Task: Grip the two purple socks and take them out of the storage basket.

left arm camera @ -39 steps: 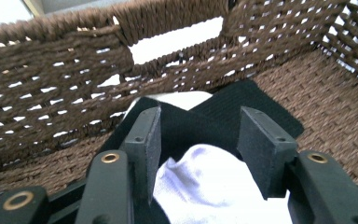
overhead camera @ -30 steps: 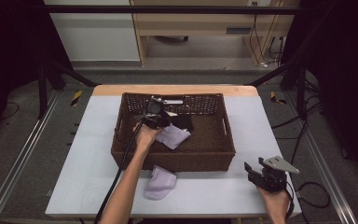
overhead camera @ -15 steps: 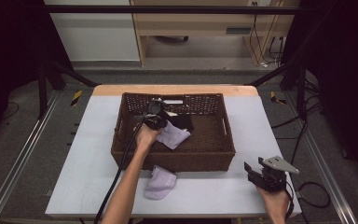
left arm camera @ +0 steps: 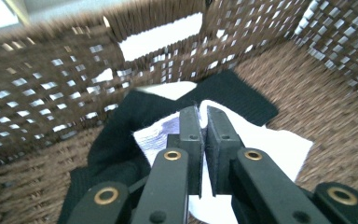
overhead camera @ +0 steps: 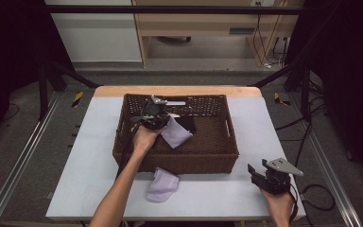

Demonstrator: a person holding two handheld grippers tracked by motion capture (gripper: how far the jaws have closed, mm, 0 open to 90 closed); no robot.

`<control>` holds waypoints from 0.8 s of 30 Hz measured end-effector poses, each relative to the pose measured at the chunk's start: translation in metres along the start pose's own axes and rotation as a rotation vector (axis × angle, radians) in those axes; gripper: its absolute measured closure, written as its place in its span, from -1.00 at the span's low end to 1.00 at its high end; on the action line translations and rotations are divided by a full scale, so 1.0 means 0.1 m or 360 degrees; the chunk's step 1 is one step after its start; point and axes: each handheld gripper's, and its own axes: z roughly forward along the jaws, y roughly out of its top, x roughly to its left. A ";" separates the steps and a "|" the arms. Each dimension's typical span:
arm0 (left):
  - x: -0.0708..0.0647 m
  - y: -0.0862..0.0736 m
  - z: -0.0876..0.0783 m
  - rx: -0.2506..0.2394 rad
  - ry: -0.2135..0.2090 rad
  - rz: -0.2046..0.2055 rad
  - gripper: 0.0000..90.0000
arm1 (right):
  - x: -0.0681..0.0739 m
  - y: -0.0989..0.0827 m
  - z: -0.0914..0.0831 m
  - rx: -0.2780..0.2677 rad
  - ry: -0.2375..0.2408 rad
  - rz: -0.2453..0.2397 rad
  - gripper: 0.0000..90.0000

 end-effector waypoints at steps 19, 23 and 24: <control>-0.08 0.01 -0.98 -0.0526 -0.0166 0.0038 0.90 | -0.01 0.00 -0.01 0.0001 -0.0015 -0.0001 -0.10; -0.12 -0.02 -1.15 -0.0589 -0.0176 0.0072 0.90 | -0.01 0.00 -0.01 -0.0001 -0.0019 -0.0002 -0.10; -0.13 -0.03 -1.19 -0.0602 -0.0183 0.0079 0.90 | -0.01 0.00 -0.01 -0.0003 -0.0022 -0.0003 -0.10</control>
